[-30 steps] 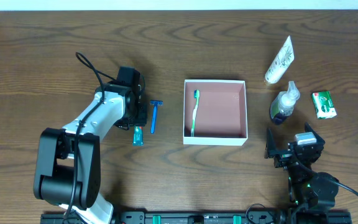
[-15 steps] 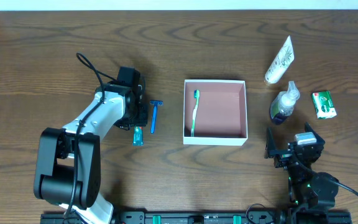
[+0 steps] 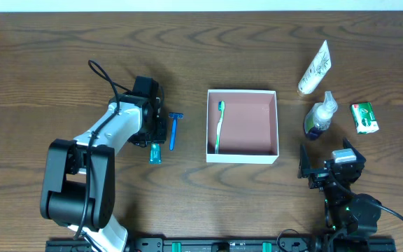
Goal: Pack container
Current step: 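Lower the left gripper and grasp the toothpaste tube, then lift the toothpaste and carry it over the box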
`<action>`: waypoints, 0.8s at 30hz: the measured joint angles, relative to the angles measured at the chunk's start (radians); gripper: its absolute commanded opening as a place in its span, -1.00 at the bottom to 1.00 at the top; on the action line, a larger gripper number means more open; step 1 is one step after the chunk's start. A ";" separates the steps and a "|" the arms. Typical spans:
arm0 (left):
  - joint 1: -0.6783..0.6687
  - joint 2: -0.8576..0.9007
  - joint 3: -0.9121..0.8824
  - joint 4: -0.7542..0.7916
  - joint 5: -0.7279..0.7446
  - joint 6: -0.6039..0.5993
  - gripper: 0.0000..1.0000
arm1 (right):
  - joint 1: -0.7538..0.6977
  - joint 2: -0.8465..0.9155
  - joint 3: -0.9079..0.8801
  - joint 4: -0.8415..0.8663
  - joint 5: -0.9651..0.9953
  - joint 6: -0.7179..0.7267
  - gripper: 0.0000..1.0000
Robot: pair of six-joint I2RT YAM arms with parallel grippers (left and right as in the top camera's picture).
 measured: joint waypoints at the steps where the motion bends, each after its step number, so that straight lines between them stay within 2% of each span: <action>1: 0.000 0.002 0.000 0.000 0.000 0.000 -0.20 | 0.000 0.000 0.000 0.000 0.000 0.000 0.98; 3: 0.000 0.002 0.000 0.000 0.000 0.000 -0.22 | 0.000 0.000 0.000 0.000 0.000 0.000 0.99; 15: 0.000 0.001 0.000 0.000 0.003 0.003 -0.88 | 0.000 0.000 0.000 0.000 0.000 0.000 0.99; 24: 0.000 0.000 0.036 -0.063 0.003 0.003 -0.88 | 0.000 0.000 0.000 0.000 0.000 0.000 0.99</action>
